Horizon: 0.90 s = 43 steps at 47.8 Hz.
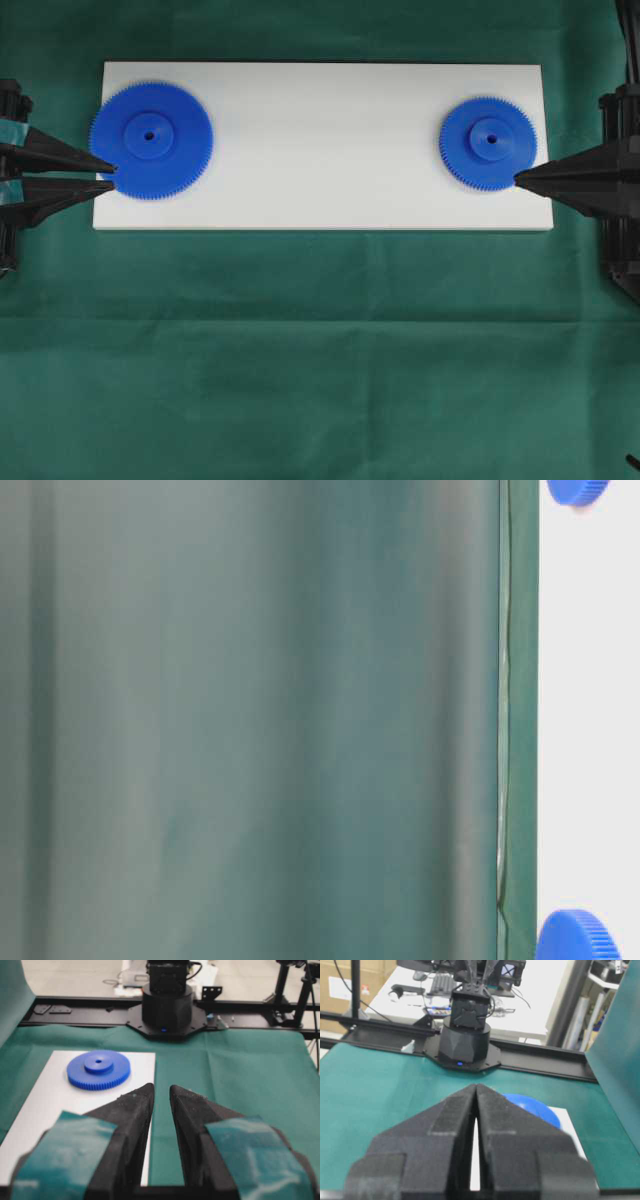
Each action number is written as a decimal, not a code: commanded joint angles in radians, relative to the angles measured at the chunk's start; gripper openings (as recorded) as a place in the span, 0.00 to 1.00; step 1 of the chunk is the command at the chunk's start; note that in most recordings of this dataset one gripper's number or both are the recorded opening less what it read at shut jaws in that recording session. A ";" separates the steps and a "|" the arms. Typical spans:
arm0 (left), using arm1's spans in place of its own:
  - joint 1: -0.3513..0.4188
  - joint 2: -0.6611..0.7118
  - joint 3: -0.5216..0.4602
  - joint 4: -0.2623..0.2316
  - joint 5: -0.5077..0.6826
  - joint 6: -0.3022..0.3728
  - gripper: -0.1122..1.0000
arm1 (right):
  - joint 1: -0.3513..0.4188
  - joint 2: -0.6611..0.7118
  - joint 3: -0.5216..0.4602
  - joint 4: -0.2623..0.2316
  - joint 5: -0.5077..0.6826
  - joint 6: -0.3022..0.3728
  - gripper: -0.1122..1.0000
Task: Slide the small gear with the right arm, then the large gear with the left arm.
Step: 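Lower the right gripper tip onto the hub of the small blue gear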
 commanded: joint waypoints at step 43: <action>0.299 0.003 -0.058 -0.012 0.081 0.011 0.10 | -0.390 -0.046 -0.025 0.000 0.130 0.058 0.55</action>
